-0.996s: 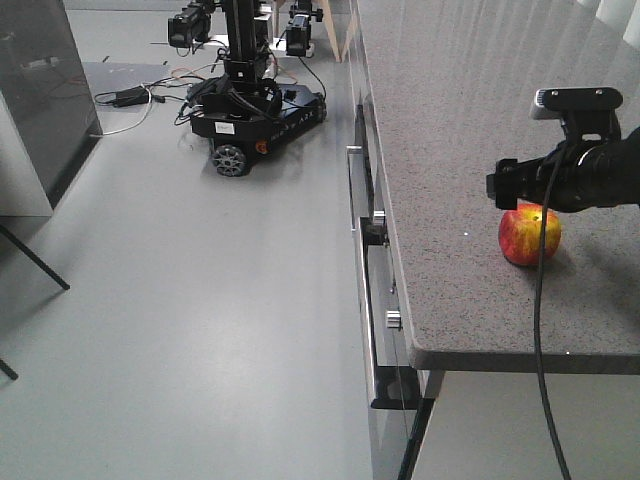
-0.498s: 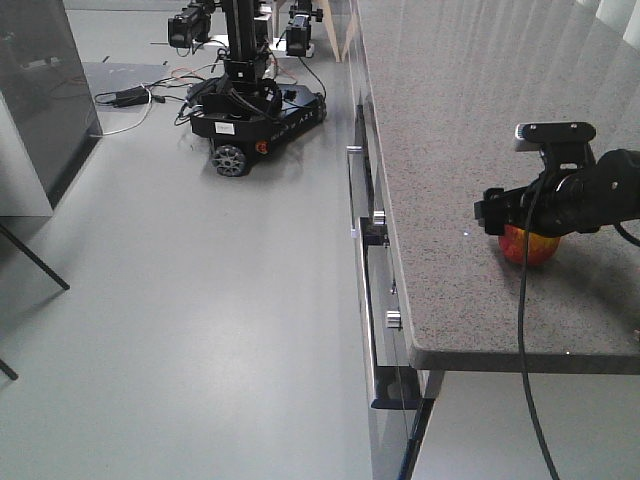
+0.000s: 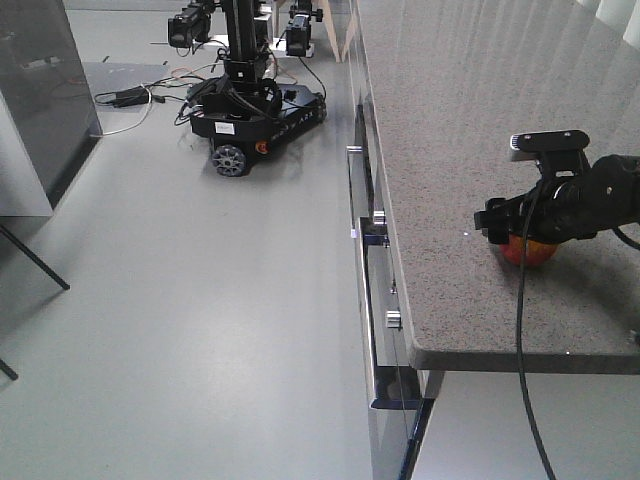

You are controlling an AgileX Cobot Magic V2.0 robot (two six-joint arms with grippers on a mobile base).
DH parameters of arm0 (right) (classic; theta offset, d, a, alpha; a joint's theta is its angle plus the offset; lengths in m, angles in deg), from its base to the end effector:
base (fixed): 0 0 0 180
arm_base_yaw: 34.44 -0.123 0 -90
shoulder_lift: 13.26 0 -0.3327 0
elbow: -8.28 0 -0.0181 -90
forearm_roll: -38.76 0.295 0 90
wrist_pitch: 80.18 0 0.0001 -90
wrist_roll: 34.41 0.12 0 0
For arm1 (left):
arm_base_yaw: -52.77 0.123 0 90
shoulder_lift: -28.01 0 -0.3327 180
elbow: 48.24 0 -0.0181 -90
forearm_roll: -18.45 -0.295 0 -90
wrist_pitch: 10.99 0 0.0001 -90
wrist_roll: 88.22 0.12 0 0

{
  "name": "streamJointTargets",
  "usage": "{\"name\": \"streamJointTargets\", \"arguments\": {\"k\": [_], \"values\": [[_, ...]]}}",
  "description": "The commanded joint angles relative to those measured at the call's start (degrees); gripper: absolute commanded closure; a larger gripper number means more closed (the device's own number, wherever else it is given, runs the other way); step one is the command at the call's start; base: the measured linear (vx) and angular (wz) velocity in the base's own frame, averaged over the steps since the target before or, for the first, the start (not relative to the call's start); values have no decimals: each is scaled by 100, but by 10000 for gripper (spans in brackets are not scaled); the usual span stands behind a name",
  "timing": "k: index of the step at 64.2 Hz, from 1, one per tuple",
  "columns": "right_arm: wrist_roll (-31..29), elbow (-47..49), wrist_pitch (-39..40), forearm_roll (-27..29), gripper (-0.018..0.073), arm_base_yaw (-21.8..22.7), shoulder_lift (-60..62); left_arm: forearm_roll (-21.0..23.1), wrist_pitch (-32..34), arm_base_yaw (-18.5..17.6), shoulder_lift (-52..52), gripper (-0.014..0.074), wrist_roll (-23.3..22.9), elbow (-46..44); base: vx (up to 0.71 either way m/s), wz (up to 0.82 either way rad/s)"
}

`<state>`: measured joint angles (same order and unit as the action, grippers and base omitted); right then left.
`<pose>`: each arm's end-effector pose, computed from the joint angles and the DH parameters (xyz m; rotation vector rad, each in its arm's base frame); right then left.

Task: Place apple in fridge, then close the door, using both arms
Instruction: 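Close the right gripper around the apple, then lift the apple off the counter with the right gripper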

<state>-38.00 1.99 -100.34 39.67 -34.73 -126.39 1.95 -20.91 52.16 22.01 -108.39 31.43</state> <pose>0.4743 0.0031 0.2084 -0.0668 2.4352 -0.0125 0.0813 0.0050 0.1872 -0.0848 1.6591 -0.0191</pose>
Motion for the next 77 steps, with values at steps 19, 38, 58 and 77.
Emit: {"name": "streamJointTargets", "arguments": {"k": [19,38,58,77], "values": [[-27,174,-36,-131,243,29,312,3,421,-4,82,602,-9,170,0,0],[-45,174,295,-91,458,26,1427,3,421,-4,82,602,-9,170,0,0],[-45,174,331,-91,489,19,2968,3,421,-4,82,602,-9,170,0,0],[-45,174,331,-55,489,19,3295,3,421,-4,82,602,-9,170,0,0]]}}
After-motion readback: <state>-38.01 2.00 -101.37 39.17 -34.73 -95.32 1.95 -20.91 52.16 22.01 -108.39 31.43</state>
